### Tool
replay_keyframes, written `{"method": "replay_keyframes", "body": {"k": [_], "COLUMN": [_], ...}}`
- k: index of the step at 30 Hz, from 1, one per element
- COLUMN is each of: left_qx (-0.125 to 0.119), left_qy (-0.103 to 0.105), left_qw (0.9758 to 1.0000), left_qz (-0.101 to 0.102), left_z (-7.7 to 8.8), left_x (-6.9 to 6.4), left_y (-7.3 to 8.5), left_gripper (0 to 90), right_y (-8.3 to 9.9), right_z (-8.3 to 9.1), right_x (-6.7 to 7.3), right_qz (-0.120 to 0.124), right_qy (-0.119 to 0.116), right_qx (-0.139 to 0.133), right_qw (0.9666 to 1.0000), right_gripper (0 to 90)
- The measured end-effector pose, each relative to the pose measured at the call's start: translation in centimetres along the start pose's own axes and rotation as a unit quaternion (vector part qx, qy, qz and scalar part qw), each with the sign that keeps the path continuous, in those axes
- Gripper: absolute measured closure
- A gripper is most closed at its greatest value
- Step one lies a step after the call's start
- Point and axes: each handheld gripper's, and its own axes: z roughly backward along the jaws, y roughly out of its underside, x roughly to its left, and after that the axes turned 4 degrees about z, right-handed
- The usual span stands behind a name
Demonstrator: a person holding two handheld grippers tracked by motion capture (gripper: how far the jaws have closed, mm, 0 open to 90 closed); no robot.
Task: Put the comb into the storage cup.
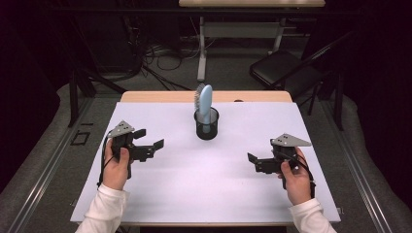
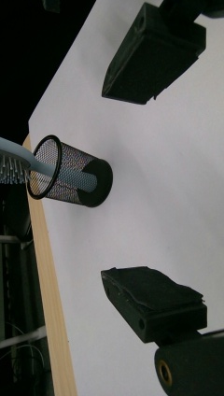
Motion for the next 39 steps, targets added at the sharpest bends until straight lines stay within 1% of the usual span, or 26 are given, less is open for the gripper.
{"method": "replay_keyframes", "body": {"k": [5,7,11,18,25,32,34,39], "left_qx": [0.002,0.001,-0.001,-0.01,-0.012,-0.019,-0.019,-0.021], "left_qy": [0.004,0.004,0.007,0.008,-0.004,-0.004,-0.005,-0.007], "left_qw": [1.0,1.0,1.0,0.9999,0.9999,0.9998,0.9998,0.9998], "left_qz": [-0.003,-0.001,-0.004,-0.003,-0.002,-0.001,-0.005,-0.002], "left_z": [-0.4,-0.5,-0.8,-0.8,-0.9,-0.8,-0.8,-0.9], "left_x": [0.1,0.2,0.2,0.2,0.4,0.5,0.5,0.5], "left_y": [0.7,0.9,1.3,2.0,2.5,2.8,2.8,3.0], "left_gripper": [11.9,11.9,11.9,11.9,11.9,11.9,11.9,11.9], "right_y": [0.4,0.6,0.9,1.3,1.5,1.7,1.7,1.9], "right_z": [-0.1,-0.1,-0.3,-0.5,-0.6,-0.8,-0.8,-0.8], "right_x": [0.0,0.0,0.1,0.3,0.4,0.5,0.5,0.4], "right_qz": [0.003,0.001,0.006,0.012,0.008,0.011,0.008,0.007], "right_qy": [0.001,0.001,0.004,0.005,0.005,0.004,0.003,0.006], "right_qx": [-0.005,-0.007,-0.011,-0.009,-0.008,-0.008,-0.008,-0.009], "right_qw": [1.0,1.0,0.9999,0.9999,0.9999,0.9999,0.9999,0.9999], "right_gripper": [0.0,0.0,0.0,0.0,0.0,0.0,0.0,0.0]}}
